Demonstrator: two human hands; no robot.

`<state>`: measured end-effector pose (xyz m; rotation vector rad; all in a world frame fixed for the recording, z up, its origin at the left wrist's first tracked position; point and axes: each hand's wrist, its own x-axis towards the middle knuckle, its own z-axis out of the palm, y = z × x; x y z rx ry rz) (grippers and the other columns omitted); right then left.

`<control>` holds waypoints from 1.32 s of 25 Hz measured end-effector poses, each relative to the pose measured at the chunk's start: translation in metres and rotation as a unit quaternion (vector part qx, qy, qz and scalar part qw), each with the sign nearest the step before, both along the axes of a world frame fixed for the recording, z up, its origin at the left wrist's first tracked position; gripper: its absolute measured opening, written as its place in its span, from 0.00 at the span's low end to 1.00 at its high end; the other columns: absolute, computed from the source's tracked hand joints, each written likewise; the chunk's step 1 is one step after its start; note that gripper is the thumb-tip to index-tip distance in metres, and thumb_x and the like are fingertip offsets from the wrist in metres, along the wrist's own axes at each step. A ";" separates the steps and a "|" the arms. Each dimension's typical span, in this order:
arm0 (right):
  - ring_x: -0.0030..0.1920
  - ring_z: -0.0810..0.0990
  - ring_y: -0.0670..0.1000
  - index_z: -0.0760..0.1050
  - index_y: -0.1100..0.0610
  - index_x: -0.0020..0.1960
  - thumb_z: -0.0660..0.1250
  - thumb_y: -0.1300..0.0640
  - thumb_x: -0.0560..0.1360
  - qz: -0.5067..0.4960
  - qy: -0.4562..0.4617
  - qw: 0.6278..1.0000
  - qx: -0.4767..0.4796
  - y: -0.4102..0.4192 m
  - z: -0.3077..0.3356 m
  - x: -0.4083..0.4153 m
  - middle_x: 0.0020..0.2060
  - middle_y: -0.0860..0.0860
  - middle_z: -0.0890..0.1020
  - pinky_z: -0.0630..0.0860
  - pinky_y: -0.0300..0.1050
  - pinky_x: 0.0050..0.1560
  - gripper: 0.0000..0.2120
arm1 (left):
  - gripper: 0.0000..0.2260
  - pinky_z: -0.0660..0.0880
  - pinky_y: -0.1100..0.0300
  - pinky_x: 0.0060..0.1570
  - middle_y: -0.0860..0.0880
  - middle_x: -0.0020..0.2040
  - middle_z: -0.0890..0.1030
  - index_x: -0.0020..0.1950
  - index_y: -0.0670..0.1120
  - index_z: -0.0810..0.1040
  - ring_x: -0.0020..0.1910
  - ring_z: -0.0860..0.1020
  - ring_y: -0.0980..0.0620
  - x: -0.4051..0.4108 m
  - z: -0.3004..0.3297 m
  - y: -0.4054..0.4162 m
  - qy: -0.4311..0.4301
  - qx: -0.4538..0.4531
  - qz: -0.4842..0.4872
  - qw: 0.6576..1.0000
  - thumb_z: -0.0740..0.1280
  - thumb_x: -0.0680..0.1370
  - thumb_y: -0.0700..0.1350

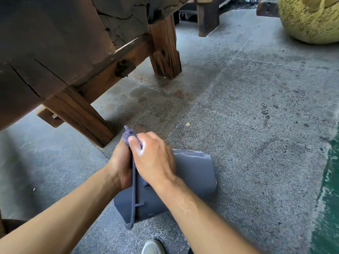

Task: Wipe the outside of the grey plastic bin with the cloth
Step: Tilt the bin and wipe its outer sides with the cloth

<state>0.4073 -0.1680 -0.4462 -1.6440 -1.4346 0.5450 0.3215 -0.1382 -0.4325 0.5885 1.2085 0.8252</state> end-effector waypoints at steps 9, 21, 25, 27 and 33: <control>0.46 0.81 0.61 0.78 0.52 0.48 0.60 0.43 0.79 0.003 -0.090 0.996 -0.019 0.004 -0.016 0.002 0.46 0.53 0.83 0.63 0.49 0.38 0.14 | 0.38 0.83 0.55 0.33 0.42 0.43 0.89 0.38 0.48 0.90 0.41 0.88 0.46 -0.010 -0.012 -0.006 0.012 -0.041 0.016 0.999 0.48 0.80 0.71; 0.46 0.81 0.61 0.78 0.53 0.46 0.61 0.44 0.78 -0.008 -0.128 0.988 -0.082 0.002 -0.059 0.033 0.45 0.53 0.83 0.66 0.49 0.38 0.14 | 0.34 0.79 0.49 0.46 0.38 0.46 0.89 0.45 0.40 0.89 0.39 0.88 0.40 -0.035 -0.022 -0.015 0.137 -0.130 0.022 0.982 0.56 0.81 0.66; 0.45 0.82 0.61 0.78 0.52 0.46 0.61 0.43 0.78 -0.039 -0.136 0.986 -0.091 -0.003 -0.073 0.051 0.44 0.52 0.84 0.65 0.48 0.37 0.15 | 0.27 0.82 0.52 0.41 0.42 0.38 0.88 0.37 0.44 0.88 0.32 0.87 0.44 -0.029 -0.020 -0.017 0.168 -0.120 0.036 0.978 0.58 0.82 0.59; 0.45 0.81 0.61 0.78 0.52 0.46 0.60 0.43 0.78 -0.048 -0.137 0.985 -0.096 -0.006 -0.080 0.060 0.44 0.52 0.84 0.68 0.49 0.37 0.15 | 0.19 0.82 0.51 0.36 0.42 0.35 0.87 0.42 0.44 0.85 0.28 0.85 0.44 -0.026 -0.017 -0.018 0.186 -0.108 0.047 0.975 0.60 0.81 0.54; 0.43 0.82 0.60 0.79 0.51 0.47 0.60 0.43 0.79 -0.076 -0.138 0.982 -0.101 -0.014 -0.100 0.084 0.44 0.51 0.84 0.68 0.47 0.37 0.15 | 0.11 0.82 0.52 0.32 0.42 0.35 0.86 0.49 0.45 0.81 0.28 0.84 0.44 -0.028 -0.018 -0.018 0.211 -0.090 0.089 0.969 0.61 0.79 0.49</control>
